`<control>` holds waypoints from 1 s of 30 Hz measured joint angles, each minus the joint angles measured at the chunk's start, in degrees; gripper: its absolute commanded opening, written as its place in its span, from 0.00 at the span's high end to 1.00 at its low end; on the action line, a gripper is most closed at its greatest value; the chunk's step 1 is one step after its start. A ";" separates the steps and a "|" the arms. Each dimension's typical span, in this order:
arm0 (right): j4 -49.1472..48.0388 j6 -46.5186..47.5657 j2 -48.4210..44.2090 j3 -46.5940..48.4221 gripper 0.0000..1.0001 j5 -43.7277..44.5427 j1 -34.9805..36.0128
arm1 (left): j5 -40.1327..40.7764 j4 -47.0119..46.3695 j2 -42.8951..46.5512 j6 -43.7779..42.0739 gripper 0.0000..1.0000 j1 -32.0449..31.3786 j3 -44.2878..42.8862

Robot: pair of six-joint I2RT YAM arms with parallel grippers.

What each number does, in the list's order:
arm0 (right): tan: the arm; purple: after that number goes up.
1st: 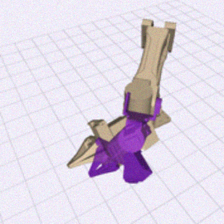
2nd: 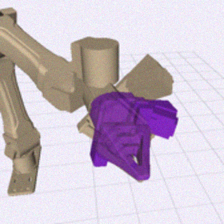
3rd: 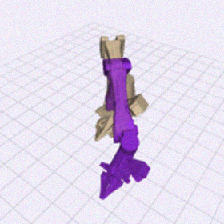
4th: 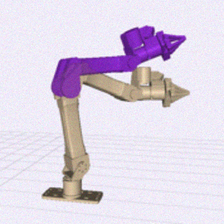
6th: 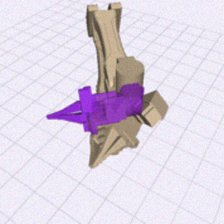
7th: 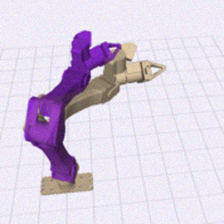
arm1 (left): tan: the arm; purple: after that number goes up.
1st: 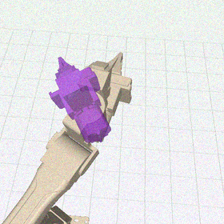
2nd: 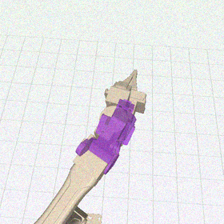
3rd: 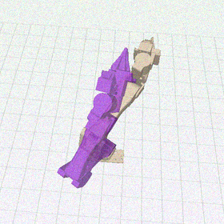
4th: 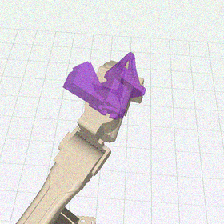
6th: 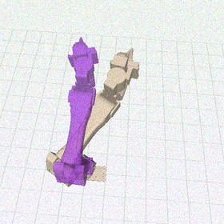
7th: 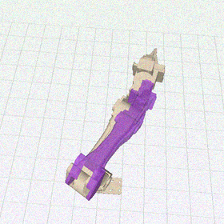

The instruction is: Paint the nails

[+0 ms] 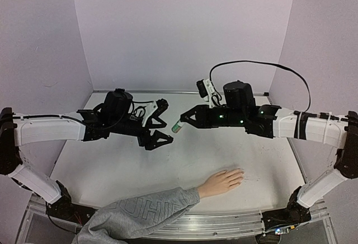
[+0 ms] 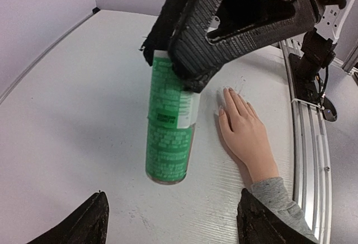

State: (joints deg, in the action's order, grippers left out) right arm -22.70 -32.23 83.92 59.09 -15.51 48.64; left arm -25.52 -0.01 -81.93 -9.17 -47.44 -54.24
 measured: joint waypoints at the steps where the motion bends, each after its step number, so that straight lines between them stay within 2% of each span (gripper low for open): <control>1: 0.00 0.00 0.44 1.14 1.00 0.00 0.44 | 0.33 -0.52 0.46 -1.38 0.26 -0.17 0.33; 8: 0.15 0.11 3.98 5.88 1.00 -0.72 2.23 | 0.70 -2.73 0.98 -6.38 0.46 -0.24 0.37; 22: 1.62 0.55 5.86 8.20 1.00 -3.26 2.45 | 1.36 -3.58 0.98 -8.46 0.64 -0.24 0.39; 26: 1.77 0.76 6.82 9.33 1.00 -4.11 2.45 | 2.16 -3.58 0.98 -8.92 0.77 -0.24 0.39; 30: 2.32 1.25 7.39 10.05 1.00 -4.52 2.45 | 3.54 -3.52 1.01 -9.11 0.95 -0.09 0.39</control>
State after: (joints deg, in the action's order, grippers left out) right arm -20.38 -30.98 91.31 69.14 -20.03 51.09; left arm -21.98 -3.53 -80.93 -18.28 -47.53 -53.84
